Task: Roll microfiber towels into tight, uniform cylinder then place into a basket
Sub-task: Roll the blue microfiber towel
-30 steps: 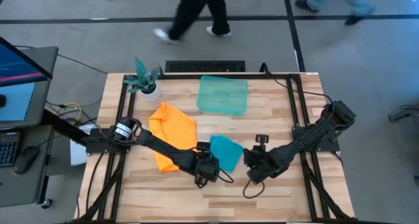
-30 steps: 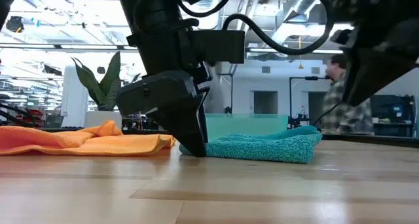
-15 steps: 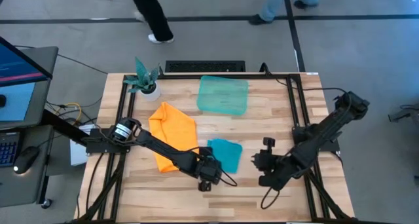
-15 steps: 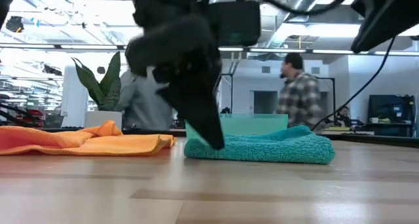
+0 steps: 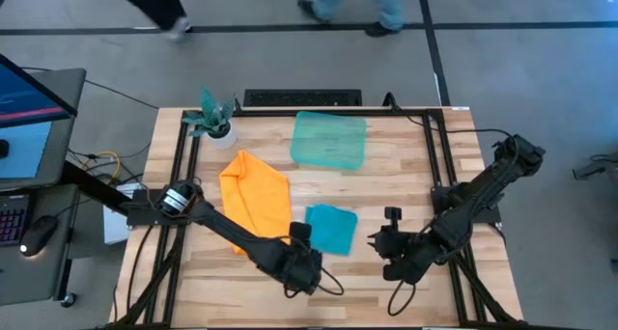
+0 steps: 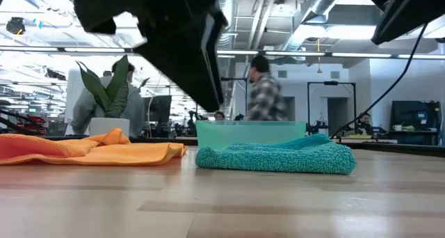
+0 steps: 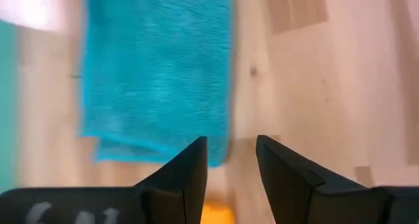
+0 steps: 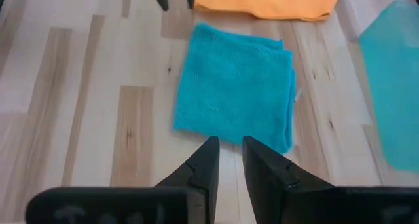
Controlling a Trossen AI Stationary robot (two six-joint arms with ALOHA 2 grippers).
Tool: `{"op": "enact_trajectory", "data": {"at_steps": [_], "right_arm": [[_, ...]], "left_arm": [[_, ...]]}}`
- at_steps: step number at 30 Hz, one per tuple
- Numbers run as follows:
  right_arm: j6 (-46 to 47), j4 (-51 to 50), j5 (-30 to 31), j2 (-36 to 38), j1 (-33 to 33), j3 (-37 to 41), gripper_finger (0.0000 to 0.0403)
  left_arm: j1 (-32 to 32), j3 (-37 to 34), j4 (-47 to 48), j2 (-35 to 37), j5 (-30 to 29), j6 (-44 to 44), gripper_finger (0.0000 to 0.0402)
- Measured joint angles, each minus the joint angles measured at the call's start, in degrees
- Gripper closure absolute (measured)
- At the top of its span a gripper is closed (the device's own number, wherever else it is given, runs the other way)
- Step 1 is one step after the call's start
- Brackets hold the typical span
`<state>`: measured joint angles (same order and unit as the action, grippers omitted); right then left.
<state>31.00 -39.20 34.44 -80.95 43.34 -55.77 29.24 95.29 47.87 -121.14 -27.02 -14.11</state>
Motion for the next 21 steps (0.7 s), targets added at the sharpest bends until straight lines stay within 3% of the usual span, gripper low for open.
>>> {"op": "enact_trajectory", "data": {"at_steps": [8, 14, 21], "right_arm": [[-0.6, 7.1, -0.1, 0.0, -2.8, 0.0, 0.0312], [-16.0, 11.5, 0.0, 0.0, -2.9, 0.0, 0.0312], [-20.9, 16.5, 0.0, 0.7, -2.5, -2.2, 0.0312]], "left_arm": [[4.4, 3.3, 16.0, 0.1, -9.1, -6.9, 0.0276], [6.5, 3.2, 33.8, 0.1, -13.2, -22.1, 0.0276], [9.9, 1.7, 42.2, 0.2, -21.2, -31.6, 0.0276]]}}
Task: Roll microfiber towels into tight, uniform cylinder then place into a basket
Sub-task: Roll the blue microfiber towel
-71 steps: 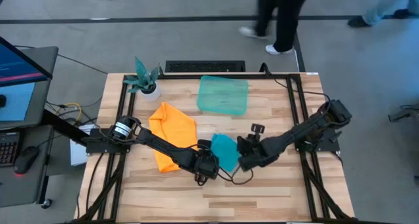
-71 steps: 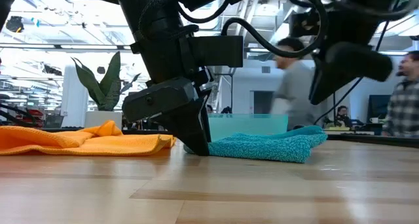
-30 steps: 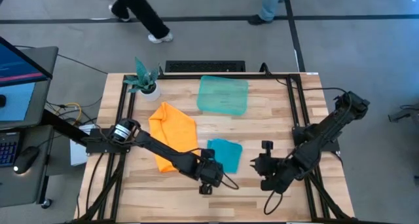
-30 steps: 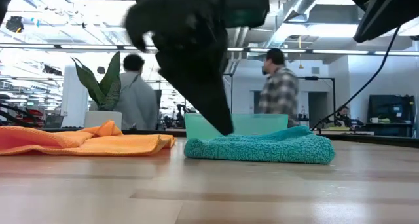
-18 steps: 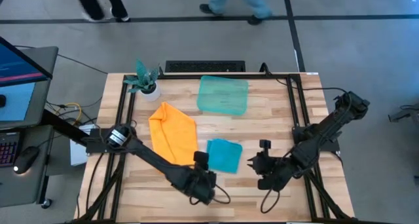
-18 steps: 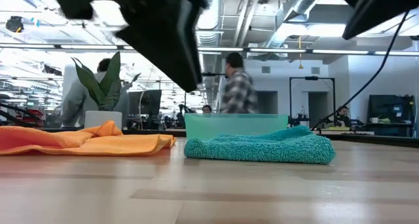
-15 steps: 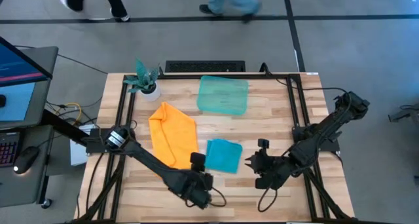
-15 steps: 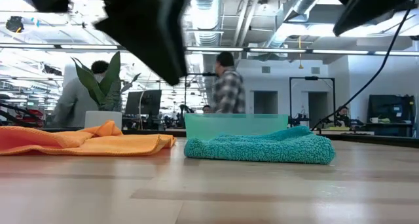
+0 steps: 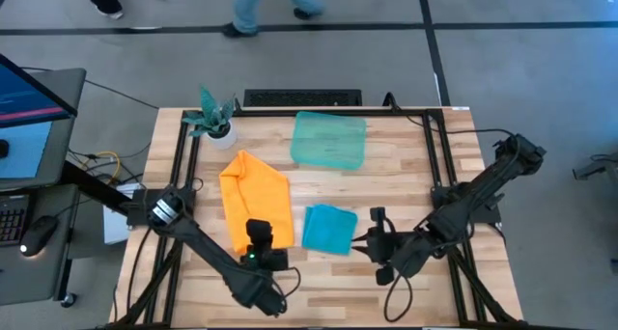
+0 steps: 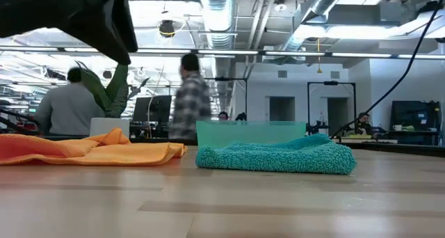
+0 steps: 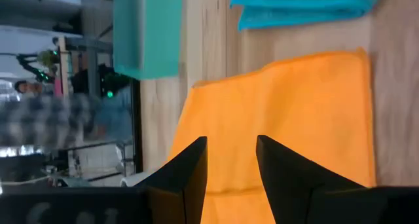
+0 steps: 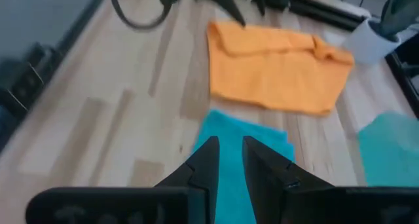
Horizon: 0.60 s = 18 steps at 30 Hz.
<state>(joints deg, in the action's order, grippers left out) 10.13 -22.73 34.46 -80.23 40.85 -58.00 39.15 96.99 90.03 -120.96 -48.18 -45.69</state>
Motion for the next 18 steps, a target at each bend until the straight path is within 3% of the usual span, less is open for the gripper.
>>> {"op": "enact_trajectory", "data": {"at_steps": [5, 9, 13, 18], "right_arm": [[-0.1, 0.0, 0.0, 0.1, 2.4, -3.7, 0.0312], [-0.2, 0.0, 0.1, 0.1, 5.2, -5.2, 0.0312], [-1.4, -0.2, 0.6, 0.1, 7.4, -5.3, 0.0312], [-3.9, -1.3, 4.9, 0.1, 8.4, -5.3, 0.0312]], "left_arm": [[0.4, -4.7, -1.6, 3.7, -0.6, -2.0, 0.0276], [-0.1, -12.6, -5.6, 9.7, -0.7, -5.3, 0.0276], [-1.0, -24.0, -20.2, 18.5, 0.2, -1.2, 0.0276], [-4.0, -38.0, -46.1, 29.9, 2.6, 11.3, 0.0276]]}}
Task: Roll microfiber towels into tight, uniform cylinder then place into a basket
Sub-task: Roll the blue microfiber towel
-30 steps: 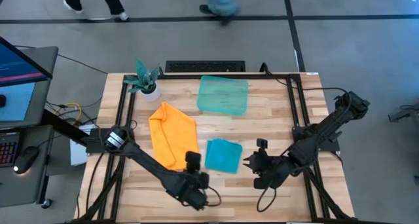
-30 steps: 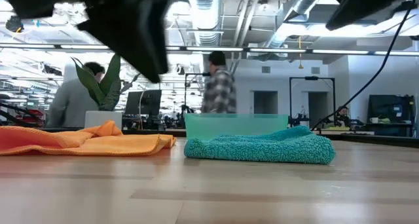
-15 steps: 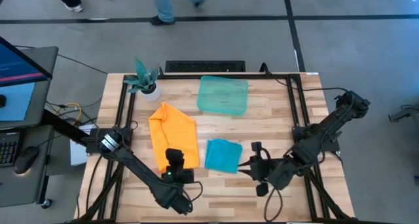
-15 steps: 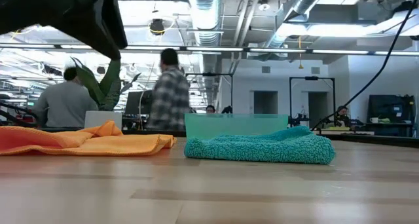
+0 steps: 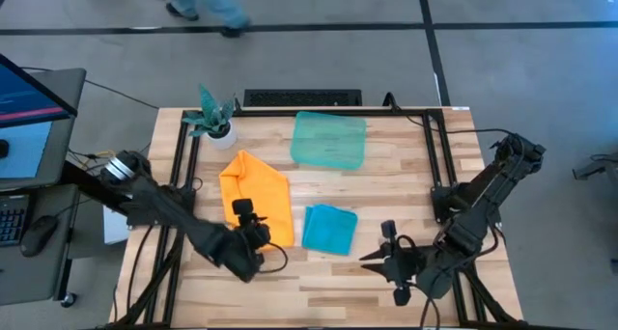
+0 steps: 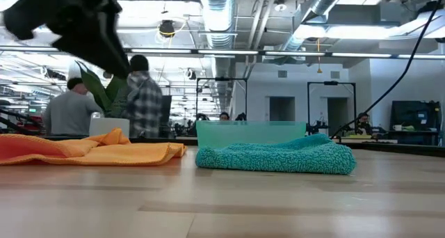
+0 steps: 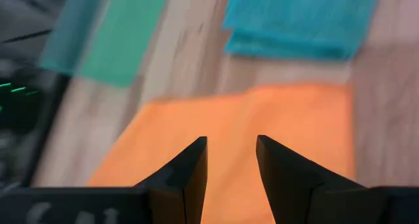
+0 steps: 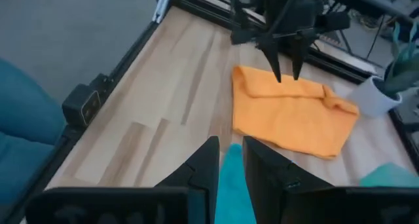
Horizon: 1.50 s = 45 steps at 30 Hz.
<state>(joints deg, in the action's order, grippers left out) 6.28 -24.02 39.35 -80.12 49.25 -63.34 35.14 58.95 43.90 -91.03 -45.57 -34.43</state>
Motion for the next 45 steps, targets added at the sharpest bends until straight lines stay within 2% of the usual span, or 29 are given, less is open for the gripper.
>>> {"op": "enact_trajectory", "data": {"at_steps": [6, 11, 15, 21, 29, 35, 39, 45], "right_arm": [[6.9, -2.1, -1.2, -1.2, -0.8, 0.0, 0.0312], [6.2, -2.4, -3.3, -3.8, -1.4, 0.0, 0.0312], [2.1, -2.7, -3.5, -6.1, -2.2, 0.0, 0.0312], [1.2, -2.6, -3.4, -8.8, -3.8, 0.0, 0.0312], [6.0, -2.0, -3.7, -10.4, -6.6, 0.1, 0.0307], [8.1, -2.1, -5.2, -10.8, -7.7, 0.0, 0.0268], [8.2, -2.6, -7.0, -13.9, -7.2, 0.1, 0.0232], [0.7, -2.5, -6.6, -20.7, -7.7, 0.1, 0.0193]], "left_arm": [[-4.6, -9.3, -29.3, 6.1, 6.0, 17.0, 0.0276], [-7.2, -11.2, -45.1, 4.8, 17.7, 27.4, 0.0276], [-8.4, -11.0, -48.7, 2.2, 24.0, 29.8, 0.0276], [-9.5, -11.0, -49.8, -1.5, 24.4, 30.3, 0.0272], [-10.3, -10.9, -52.5, -2.9, 24.3, 30.3, 0.0207], [-10.3, -10.9, -52.5, -2.9, 24.3, 30.2, 0.0164], [-10.3, -10.9, -52.6, -2.9, 24.1, 30.2, 0.0161], [-10.3, -10.9, -52.6, -2.9, 24.1, 30.7, 0.0168]]}}
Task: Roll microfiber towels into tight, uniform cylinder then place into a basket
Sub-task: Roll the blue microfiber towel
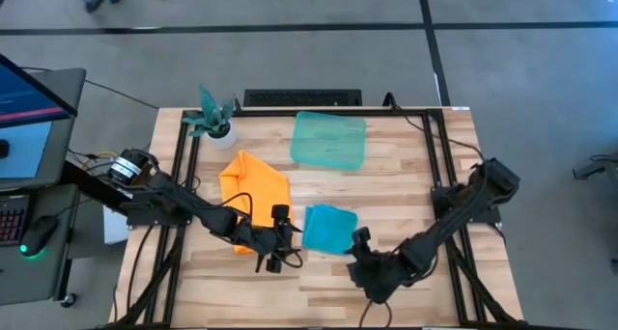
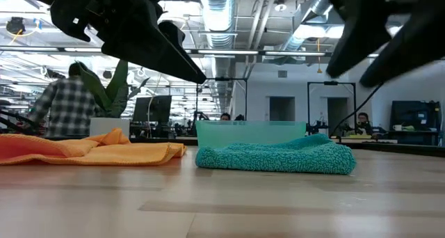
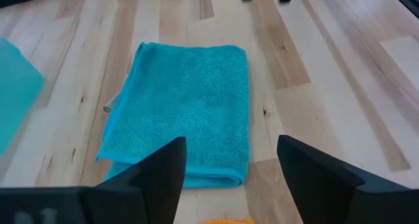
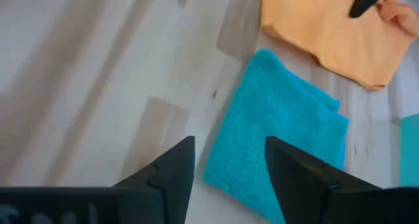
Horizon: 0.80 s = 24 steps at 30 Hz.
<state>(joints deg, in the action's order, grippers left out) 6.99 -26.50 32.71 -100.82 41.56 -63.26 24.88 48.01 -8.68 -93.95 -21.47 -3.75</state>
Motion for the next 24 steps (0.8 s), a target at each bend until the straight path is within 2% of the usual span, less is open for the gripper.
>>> {"op": "enact_trajectory", "data": {"at_steps": [6, 11, 16, 24], "right_arm": [[-1.2, 0.8, -0.1, -4.6, -2.8, -0.2, 0.0182], [2.7, 1.7, -6.3, -4.6, -5.6, -0.2, 0.0188], [4.6, 1.6, -10.0, -4.5, -7.1, -0.2, 0.0194], [8.0, 1.6, -10.4, -4.5, -8.4, 2.2, 0.0194]], "left_arm": [[0.1, 0.0, 0.1, 0.0, 0.0, 1.3, 0.0170], [0.1, -0.2, 0.0, 0.0, 0.0, 1.2, 0.0171], [0.1, -0.4, 0.0, 0.0, 0.0, 1.1, 0.0171], [0.1, -0.4, -2.4, -1.7, -0.2, 1.3, 0.0171]]}}
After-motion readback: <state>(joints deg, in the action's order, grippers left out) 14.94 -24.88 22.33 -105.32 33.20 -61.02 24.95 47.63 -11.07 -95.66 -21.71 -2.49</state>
